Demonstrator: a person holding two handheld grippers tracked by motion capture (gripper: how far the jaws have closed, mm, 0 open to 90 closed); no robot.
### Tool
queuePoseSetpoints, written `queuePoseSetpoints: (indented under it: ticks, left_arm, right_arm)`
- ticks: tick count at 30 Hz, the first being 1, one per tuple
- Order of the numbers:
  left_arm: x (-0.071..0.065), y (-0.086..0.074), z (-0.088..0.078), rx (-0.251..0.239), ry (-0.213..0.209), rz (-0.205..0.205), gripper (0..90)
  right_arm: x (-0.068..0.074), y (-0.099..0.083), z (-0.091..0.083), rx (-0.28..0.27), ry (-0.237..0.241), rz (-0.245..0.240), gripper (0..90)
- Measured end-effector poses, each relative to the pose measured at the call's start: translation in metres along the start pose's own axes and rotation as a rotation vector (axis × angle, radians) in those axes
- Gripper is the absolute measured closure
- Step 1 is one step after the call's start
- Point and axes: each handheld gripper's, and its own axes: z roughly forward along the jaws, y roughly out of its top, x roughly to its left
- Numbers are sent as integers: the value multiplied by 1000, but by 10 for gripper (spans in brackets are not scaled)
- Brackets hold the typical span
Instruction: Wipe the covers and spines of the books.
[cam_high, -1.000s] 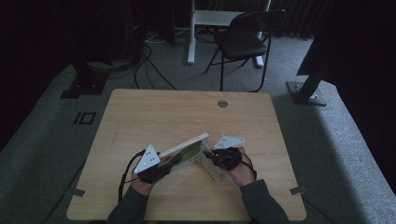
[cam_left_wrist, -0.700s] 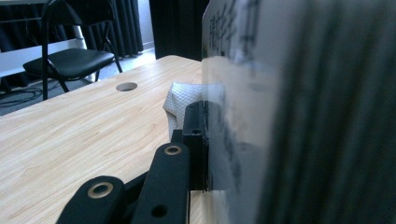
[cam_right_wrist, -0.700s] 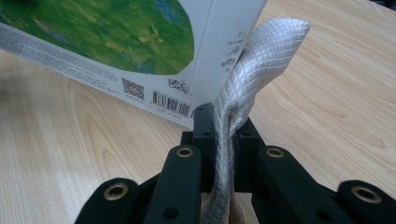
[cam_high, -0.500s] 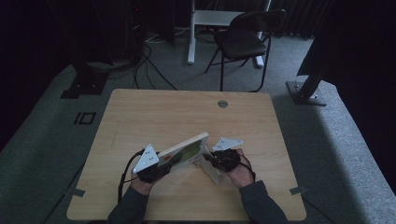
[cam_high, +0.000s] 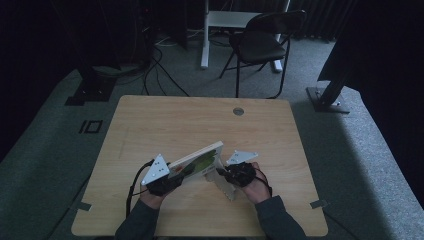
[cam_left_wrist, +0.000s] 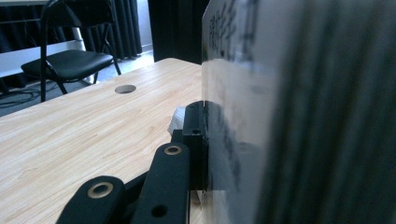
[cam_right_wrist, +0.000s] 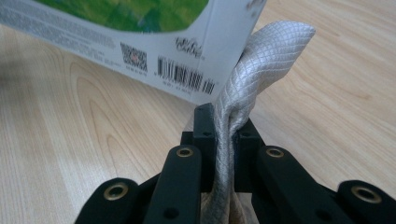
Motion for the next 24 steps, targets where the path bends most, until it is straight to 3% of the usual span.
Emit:
queuePoseSetpoints:
  ticks: [9, 17, 24]
  left_arm:
    - [1, 1, -2, -16, 2, -8, 782]
    - [3, -1, -2, -11, 30, -4, 781]
    - [7, -3, -3, 0, 51, -12, 782]
  right_arm:
    - [3, -6, 7, 20, 18, 6, 840]
    - [7, -9, 11, 38, 44, -7, 840]
    - [1, -11, 5, 27, 17, 17, 839]
